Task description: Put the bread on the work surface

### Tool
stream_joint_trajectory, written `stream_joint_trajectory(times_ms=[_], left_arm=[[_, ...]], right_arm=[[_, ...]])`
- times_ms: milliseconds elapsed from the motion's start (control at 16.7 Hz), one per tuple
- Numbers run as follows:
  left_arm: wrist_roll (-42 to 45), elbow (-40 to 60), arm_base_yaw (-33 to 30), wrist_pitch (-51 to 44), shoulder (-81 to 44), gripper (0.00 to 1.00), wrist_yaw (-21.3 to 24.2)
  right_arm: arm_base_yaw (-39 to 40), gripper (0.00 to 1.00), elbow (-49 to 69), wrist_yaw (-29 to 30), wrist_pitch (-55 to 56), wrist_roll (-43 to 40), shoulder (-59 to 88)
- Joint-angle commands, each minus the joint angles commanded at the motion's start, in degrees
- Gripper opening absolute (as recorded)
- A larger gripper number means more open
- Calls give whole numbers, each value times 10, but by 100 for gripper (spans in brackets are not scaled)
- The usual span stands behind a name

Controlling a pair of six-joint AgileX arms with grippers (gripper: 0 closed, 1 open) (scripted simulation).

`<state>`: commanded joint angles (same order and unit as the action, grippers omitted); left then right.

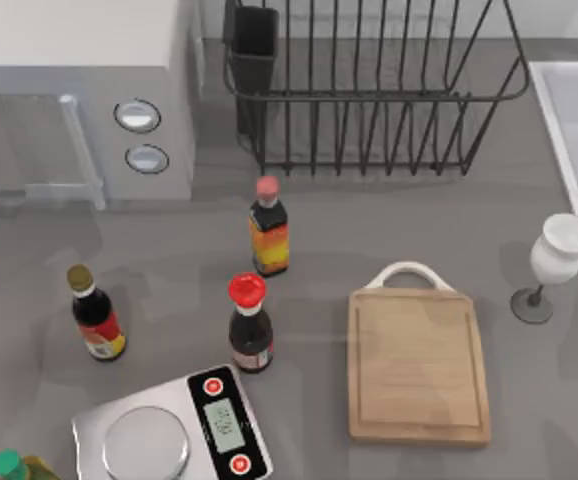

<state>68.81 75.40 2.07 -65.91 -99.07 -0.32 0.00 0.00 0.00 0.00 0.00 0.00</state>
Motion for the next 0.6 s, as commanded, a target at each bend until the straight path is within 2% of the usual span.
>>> stream_joint_trajectory(times_ms=[300,600], left_arm=[[-162,49,-47,-22,9,0,-16],[-426,136,-123,-48,0,0,-39]], right_arm=[[0,100,0,0,0,0,0],[0,100,0,0,0,0,0]])
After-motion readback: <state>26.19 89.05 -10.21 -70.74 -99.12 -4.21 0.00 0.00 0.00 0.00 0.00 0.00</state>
